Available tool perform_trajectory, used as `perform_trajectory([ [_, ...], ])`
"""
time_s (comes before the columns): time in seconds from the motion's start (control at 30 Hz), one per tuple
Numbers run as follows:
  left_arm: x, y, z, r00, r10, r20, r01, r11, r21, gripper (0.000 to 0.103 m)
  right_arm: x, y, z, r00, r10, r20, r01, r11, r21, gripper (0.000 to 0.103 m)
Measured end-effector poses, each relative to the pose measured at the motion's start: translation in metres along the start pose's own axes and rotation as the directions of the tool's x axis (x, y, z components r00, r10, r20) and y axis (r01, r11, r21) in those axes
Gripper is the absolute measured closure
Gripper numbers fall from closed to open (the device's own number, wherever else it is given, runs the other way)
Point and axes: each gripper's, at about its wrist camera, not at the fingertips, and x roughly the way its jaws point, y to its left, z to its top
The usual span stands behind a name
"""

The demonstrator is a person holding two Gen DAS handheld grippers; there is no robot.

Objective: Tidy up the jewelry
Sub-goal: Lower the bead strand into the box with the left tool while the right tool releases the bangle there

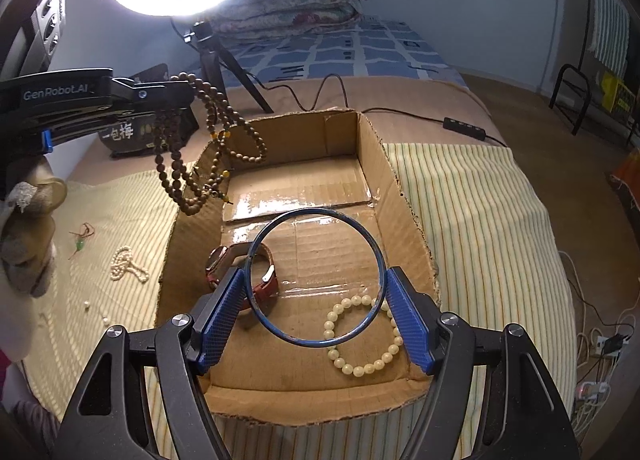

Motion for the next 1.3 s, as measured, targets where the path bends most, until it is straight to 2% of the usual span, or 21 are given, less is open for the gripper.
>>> perform_trajectory([
  [0.37,0.007,-0.003,0.002,1.000,0.010,-0.001,-0.010,1.000,0.016,0.099,0.007,0.000,0.001,1.000,-0.006,-0.009,0.006,1.000,0.004,0.031],
  [0.7,0.005,-0.013,0.006,1.000,0.010,0.014,-0.010,0.999,0.047,0.098,0.006,0.001,0.001,0.999,-0.044,-0.006,0.044,0.999,0.009,0.031],
  [1.3,-0.025,-0.012,0.002,1.000,0.013,0.023,-0.014,0.999,0.048,0.098,0.000,0.004,0.000,0.999,-0.037,-0.030,0.038,0.999,0.010,0.031],
])
